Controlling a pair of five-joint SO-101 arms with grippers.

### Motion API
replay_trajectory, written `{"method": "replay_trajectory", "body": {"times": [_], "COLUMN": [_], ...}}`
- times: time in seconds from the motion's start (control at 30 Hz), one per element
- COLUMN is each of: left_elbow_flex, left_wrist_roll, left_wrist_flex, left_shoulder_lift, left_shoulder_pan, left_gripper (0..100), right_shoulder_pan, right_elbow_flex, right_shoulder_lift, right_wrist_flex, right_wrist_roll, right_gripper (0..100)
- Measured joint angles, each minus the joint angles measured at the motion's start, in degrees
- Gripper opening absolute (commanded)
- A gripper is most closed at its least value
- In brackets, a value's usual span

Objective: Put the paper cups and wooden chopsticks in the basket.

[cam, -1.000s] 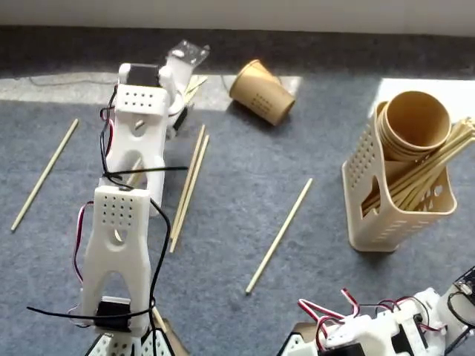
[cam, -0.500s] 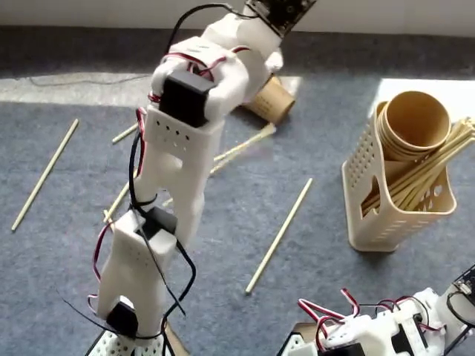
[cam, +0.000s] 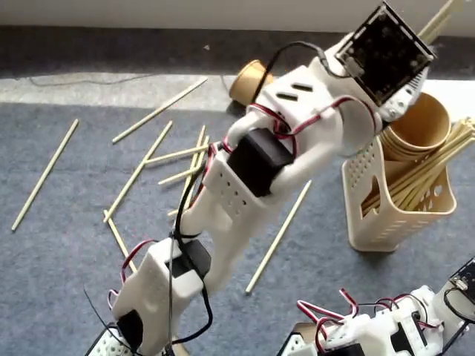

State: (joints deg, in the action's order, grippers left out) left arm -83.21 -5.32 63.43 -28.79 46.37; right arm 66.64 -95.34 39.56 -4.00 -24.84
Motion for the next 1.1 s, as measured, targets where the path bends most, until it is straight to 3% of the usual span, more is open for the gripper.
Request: {"method": "replay_trajectory", "body": {"times": [0.5,0.93,1.1], "left_elbow_flex": [0.18,7.38,7.38], "left_wrist_roll": [0.53,0.70,0.70], "left_wrist_flex": [-1.14,-3.25,-1.76], "left_shoulder_lift": [0.00,-6.24,-6.24], "left_shoulder_pan": [15.91,10.64,10.99], "left_gripper": [1,1,15], "right_shoulder_pan": [0.00,-0.09,-0.09], "right_elbow_flex": [-0.09,-0.09,-0.09], "right_shoulder_lift": [0.00,0.00,0.00], "right_wrist_flex": [0.00,0.00,0.00], "right_wrist_roll": [0.00,0.00,0.00], "right_gripper": [3.4,3.4,3.4]}}
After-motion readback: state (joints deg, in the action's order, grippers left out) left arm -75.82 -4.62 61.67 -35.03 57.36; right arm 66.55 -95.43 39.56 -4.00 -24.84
